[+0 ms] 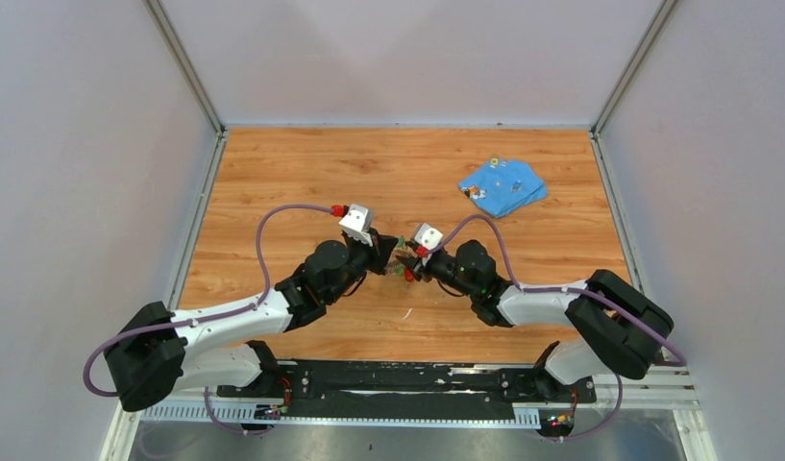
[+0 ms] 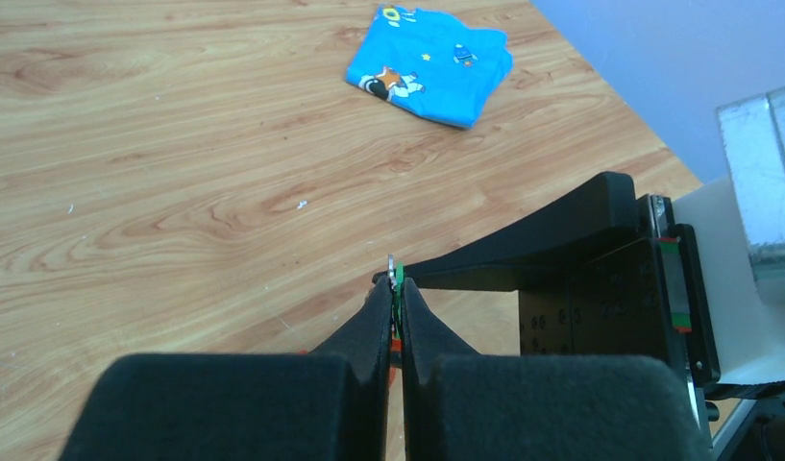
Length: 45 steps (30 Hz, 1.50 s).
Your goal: Remove the keys from the keyring
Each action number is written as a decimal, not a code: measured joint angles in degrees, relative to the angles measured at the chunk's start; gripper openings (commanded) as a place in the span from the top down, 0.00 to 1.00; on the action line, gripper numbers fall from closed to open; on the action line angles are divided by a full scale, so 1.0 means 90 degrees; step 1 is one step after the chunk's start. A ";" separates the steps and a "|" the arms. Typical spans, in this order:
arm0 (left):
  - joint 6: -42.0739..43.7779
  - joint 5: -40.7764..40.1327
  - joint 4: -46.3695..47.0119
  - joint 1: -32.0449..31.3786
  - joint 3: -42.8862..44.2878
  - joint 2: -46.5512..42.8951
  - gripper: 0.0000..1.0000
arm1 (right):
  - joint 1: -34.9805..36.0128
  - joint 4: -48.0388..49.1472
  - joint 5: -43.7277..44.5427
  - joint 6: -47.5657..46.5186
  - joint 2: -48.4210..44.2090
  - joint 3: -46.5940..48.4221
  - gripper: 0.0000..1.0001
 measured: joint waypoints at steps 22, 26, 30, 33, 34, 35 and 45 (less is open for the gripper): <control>-0.0002 0.0000 -0.0002 0.0000 0.0036 0.0053 1.00 | 0.0024 0.0233 0.0500 0.0291 0.0063 -0.0010 0.67; -0.0005 -0.0002 -0.0002 0.0000 0.0041 0.0053 1.00 | 0.0024 0.0231 0.0500 0.0294 0.0063 -0.0010 0.67; -0.0005 -0.0002 -0.0002 0.0000 0.0044 0.0053 1.00 | 0.0027 0.0226 0.0500 0.0311 0.0063 -0.0010 0.66; -0.0007 -0.0005 -0.0002 0.0000 0.0044 0.0053 1.00 | 0.0027 0.0223 0.0500 0.0321 0.0063 -0.0010 0.65; -0.0005 -0.0005 -0.0002 0.0000 0.0044 0.0053 1.00 | 0.0027 0.0223 0.0500 0.0321 0.0063 -0.0010 0.64; -0.0005 -0.0007 -0.0002 0.0000 0.0044 0.0053 1.00 | 0.0027 0.0219 0.0500 0.0323 0.0063 -0.0010 0.63; -0.0007 -0.0010 -0.0002 0.0000 0.0044 0.0053 1.00 | 0.0027 0.0036 0.0554 0.0466 -0.0202 -0.0219 0.56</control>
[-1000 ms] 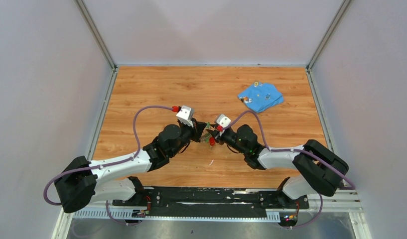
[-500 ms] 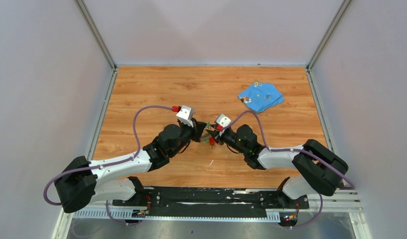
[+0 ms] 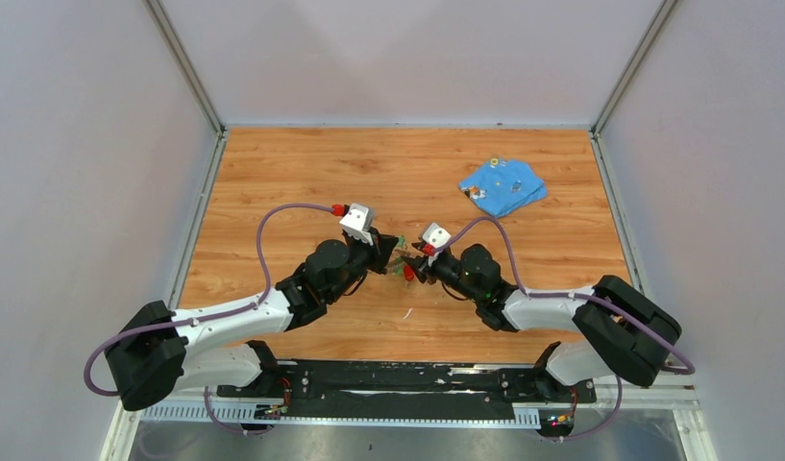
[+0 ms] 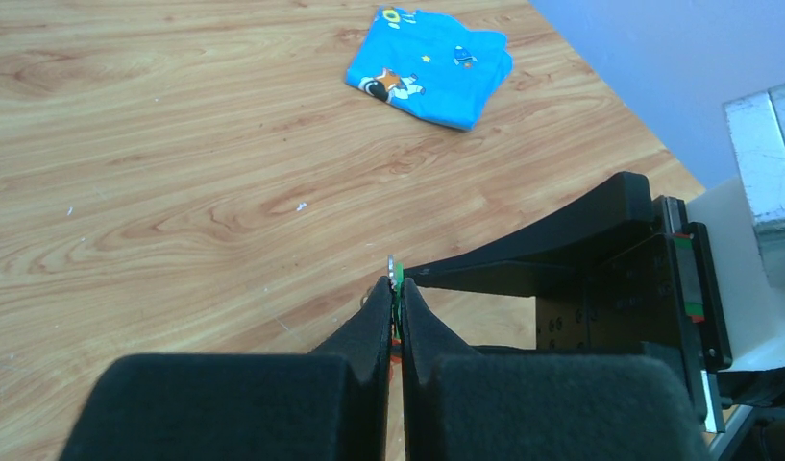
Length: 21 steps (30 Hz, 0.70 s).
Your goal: Remove the keys from the keyring
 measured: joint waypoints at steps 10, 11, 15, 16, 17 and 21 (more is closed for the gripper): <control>0.0000 0.0002 0.0000 0.0000 0.0000 0.0000 1.00 | 0.0000 -0.0085 0.0017 -0.0002 -0.0136 -0.0104 0.58; 0.0000 0.0002 0.0000 0.0000 0.0000 0.0000 1.00 | 0.0000 -0.0085 0.0022 -0.0002 -0.0121 -0.0104 0.58; 0.0000 0.0002 0.0000 0.0000 0.0000 0.0000 1.00 | 0.0000 -0.0046 0.0102 0.0027 -0.0061 -0.0100 0.58; 0.0000 0.0002 0.0000 0.0000 0.0000 0.0000 1.00 | 0.0000 -0.0049 0.0112 0.0041 -0.0053 -0.0095 0.58; 0.0000 0.0002 0.0000 0.0000 0.0000 0.0002 1.00 | 0.0000 -0.0044 0.0119 0.0049 -0.0051 -0.0085 0.58; 0.0000 0.0005 0.0000 0.0000 0.0000 0.0019 1.00 | 0.0000 0.0010 0.0163 0.0117 -0.0012 0.0010 0.59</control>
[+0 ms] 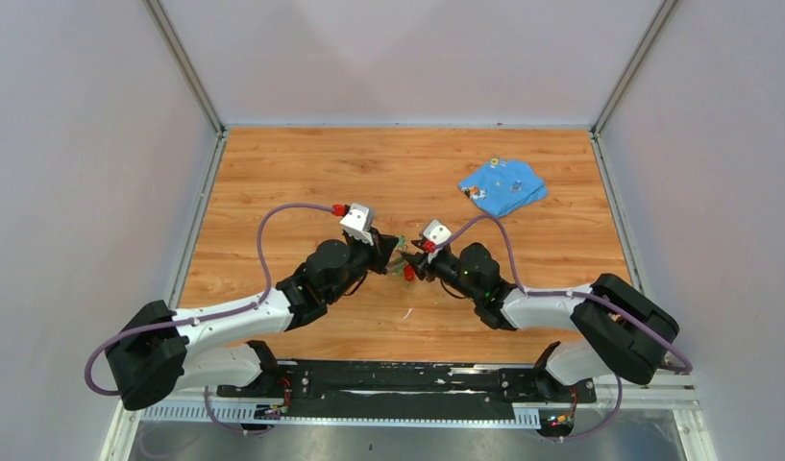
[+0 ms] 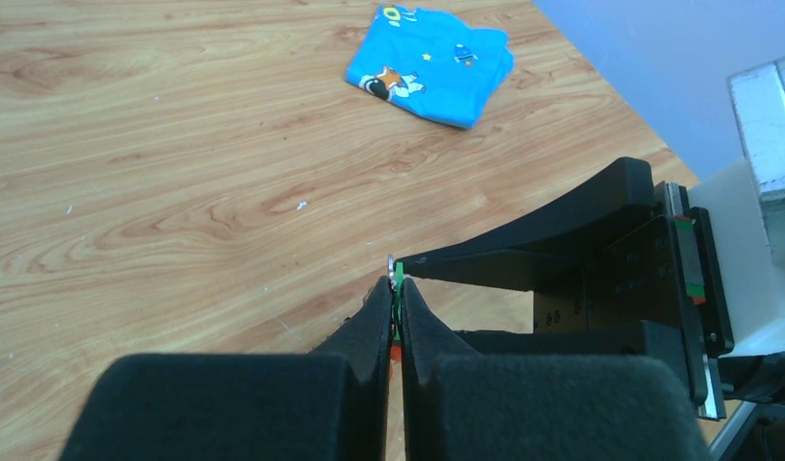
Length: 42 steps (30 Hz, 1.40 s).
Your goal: Remove the keys from the keyring
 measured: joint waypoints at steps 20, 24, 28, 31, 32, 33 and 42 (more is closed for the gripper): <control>0.0000 -0.0024 0.0000 0.0000 0.0058 0.0056 1.00 | 0.0061 0.0090 0.0100 0.0083 0.0206 0.0153 0.83; 0.0000 -0.0044 -0.0002 0.0000 0.0058 0.0063 1.00 | 0.0066 0.0090 0.0112 0.0092 0.0206 0.0151 0.87; -0.0032 -0.0175 -0.0007 0.0002 0.0058 0.0063 1.00 | 0.0070 0.0090 0.0109 0.0090 0.0206 0.0153 0.90; -0.0175 -0.0342 -0.0124 0.0041 0.0066 0.0063 1.00 | 0.0070 0.0085 0.0097 0.0085 0.0206 0.0151 0.98; -0.0228 -0.0384 -0.0187 0.0063 0.0075 0.0063 1.00 | 0.0070 0.0085 0.0092 0.0080 0.0204 0.0151 0.99; -0.0291 -0.0425 -0.0267 0.0092 0.0097 0.0066 1.00 | 0.0070 0.0087 0.0080 0.0063 0.0204 0.0151 0.99; -0.0937 -0.0505 -0.0784 0.0357 0.0408 0.0260 1.00 | 0.0070 0.0085 0.0000 0.0051 0.0107 0.0100 0.99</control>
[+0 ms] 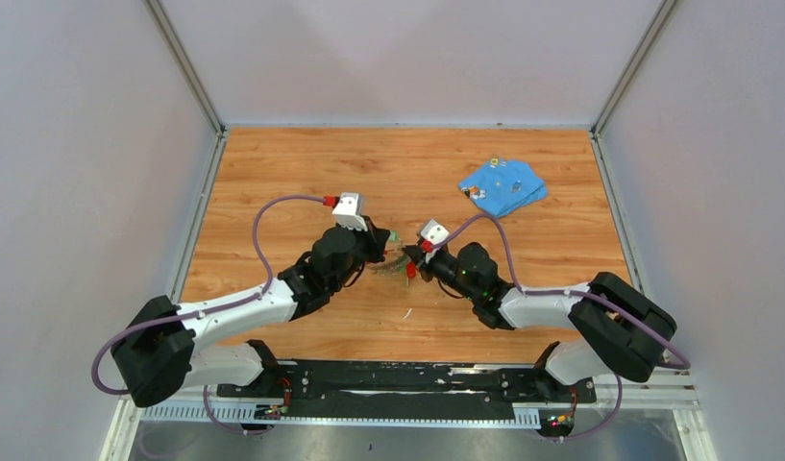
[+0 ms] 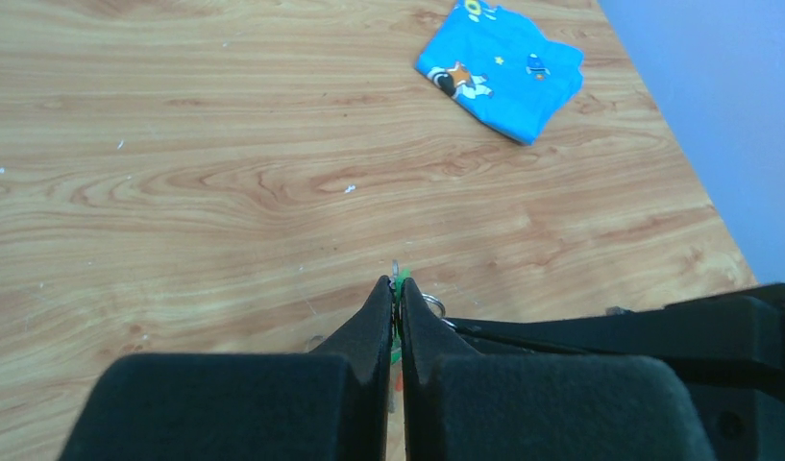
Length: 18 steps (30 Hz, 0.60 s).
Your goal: Remove the keys from the keyring
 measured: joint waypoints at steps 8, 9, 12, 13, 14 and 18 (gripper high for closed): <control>-0.0571 0.0136 -0.0369 0.0272 0.0260 0.0287 1.00 | 0.0000 -0.0053 -0.0109 -0.0058 -0.0202 -0.0034 0.99; -0.0617 0.0160 -0.0396 0.0284 0.0301 0.0316 1.00 | 0.0000 -0.0044 -0.0119 -0.0078 -0.0240 -0.0068 0.99; -0.0758 0.0294 -0.0510 0.0318 0.0440 0.0457 1.00 | 0.0000 0.0017 -0.0153 -0.0112 -0.0294 -0.0182 0.99; -0.0806 0.0345 -0.0554 0.0330 0.0483 0.0522 1.00 | 0.0000 0.0036 -0.0160 -0.0119 -0.0296 -0.0209 0.99; -0.0852 0.0384 -0.0585 0.0335 0.0508 0.0573 1.00 | 0.0002 0.0083 -0.0168 -0.0124 -0.0296 -0.0253 0.99; -0.1030 0.0631 -0.0690 0.0367 0.0520 0.0726 1.00 | 0.0034 0.0274 -0.0170 -0.0131 -0.0255 -0.0372 0.99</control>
